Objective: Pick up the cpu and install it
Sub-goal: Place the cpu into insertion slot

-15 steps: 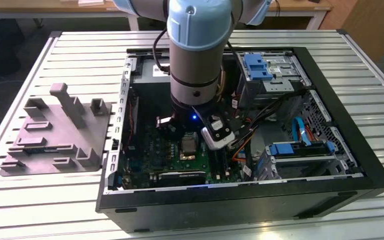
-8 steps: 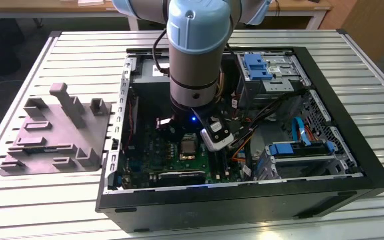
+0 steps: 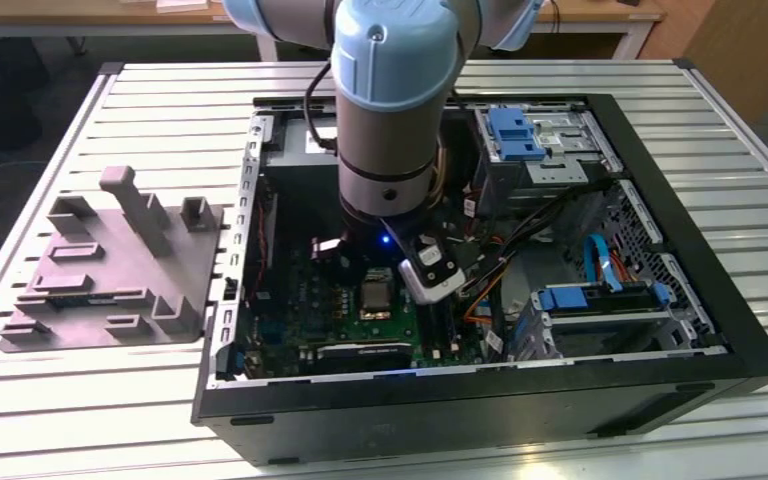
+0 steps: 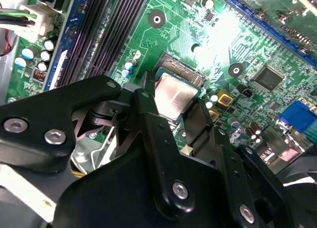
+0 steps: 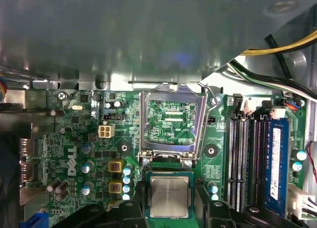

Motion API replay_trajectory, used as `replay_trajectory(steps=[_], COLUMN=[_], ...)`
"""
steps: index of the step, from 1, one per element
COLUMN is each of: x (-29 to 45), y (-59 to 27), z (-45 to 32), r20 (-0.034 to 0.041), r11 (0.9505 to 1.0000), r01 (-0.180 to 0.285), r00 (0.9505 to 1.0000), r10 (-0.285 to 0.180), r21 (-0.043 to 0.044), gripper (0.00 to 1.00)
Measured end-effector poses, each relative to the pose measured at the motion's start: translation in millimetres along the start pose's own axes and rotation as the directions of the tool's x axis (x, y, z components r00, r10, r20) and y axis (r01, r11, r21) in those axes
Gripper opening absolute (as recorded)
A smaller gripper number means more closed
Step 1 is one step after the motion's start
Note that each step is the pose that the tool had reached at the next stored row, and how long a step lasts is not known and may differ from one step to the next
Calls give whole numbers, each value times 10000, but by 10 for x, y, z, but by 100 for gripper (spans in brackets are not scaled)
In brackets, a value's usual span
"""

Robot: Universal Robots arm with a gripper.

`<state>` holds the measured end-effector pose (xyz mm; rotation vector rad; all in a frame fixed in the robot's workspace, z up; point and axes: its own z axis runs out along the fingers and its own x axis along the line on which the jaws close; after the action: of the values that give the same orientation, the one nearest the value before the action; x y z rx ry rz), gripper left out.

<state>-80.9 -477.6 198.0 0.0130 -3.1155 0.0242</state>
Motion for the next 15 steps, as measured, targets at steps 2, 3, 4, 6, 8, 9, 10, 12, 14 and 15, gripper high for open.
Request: replay_trajectory(steps=[2, 3, 4, 6, 8, 9, 10, 12, 14, 15], x=[0, -1, 0, 4, 18, 25, 27, 27, 27, 27], y=[0, 0, 0, -2, -2, -1, -1, -1, -2, -3], z=[24, 36, 45, 56, 65, 68, 70, 74, 77, 78], r20=[-3, -4, -6, -10, -10, -10, -9, -9, -8, -8], r11=[10000, 10000, 10000, 10000, 10000, 10000, 10000, 10000, 10000, 10000], r01=[1, 1, 1, 1, 10, 21, 32, 52, 52, 52], r00=[10000, 10000, 10000, 10000, 10000, 10000, 10000, 10000, 10000, 10000], r10=[-1, -1, -1, -1, -10, -21, -32, -52, -52, -52], r21=[2, 1, 1, 3, 2, 2, 3, 4, 2, 2], gripper=[47, 47, 47, 47, 47, 47, 47, 47, 47, 47])
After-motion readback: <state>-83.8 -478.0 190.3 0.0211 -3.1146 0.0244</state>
